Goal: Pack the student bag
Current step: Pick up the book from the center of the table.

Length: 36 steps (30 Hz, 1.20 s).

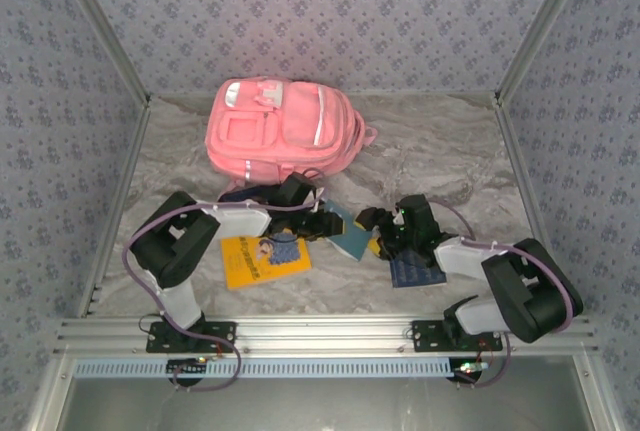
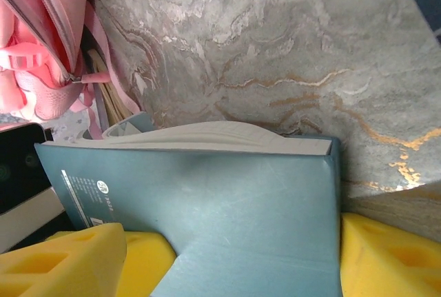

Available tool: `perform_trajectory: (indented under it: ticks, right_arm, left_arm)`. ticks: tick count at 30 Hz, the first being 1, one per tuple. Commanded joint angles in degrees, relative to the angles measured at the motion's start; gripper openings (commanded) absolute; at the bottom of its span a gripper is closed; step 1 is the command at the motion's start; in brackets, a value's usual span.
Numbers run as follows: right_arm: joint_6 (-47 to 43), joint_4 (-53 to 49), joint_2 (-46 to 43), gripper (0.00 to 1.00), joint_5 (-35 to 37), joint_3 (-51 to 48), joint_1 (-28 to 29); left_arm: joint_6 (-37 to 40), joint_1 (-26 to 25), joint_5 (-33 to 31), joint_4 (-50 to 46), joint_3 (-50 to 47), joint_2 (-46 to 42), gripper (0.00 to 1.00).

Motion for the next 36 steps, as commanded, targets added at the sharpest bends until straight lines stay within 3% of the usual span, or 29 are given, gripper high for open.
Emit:
perform_trajectory:
  ticks: [1, 15, 30, 34, 36]
  right_arm:
    - [2.8, 22.4, 3.0, 0.76, -10.4, 0.6, 2.7]
    - [-13.1, -3.1, -9.0, 0.82, -6.2, -1.2, 0.3]
    - [-3.0, 14.7, -7.3, 0.83, -13.2, -6.6, -3.2]
    - [0.2, 18.9, -7.6, 0.74, -14.1, -7.5, -3.3]
    - [0.9, 18.9, -8.9, 0.64, -13.8, -7.9, -3.7]
  left_arm:
    - [-0.4, -4.3, 8.1, 3.4, -0.9, 1.5, 0.36]
    - [-12.1, -0.9, 12.3, 17.7, -5.6, -3.6, 0.33]
    - [-15.2, 0.1, 11.8, 17.9, -5.2, -11.2, 0.33]
    - [-12.0, 0.1, 10.4, 13.1, -4.5, -11.4, 0.33]
    - [-10.2, 0.0, 9.3, 10.3, -4.2, -11.5, 0.35]
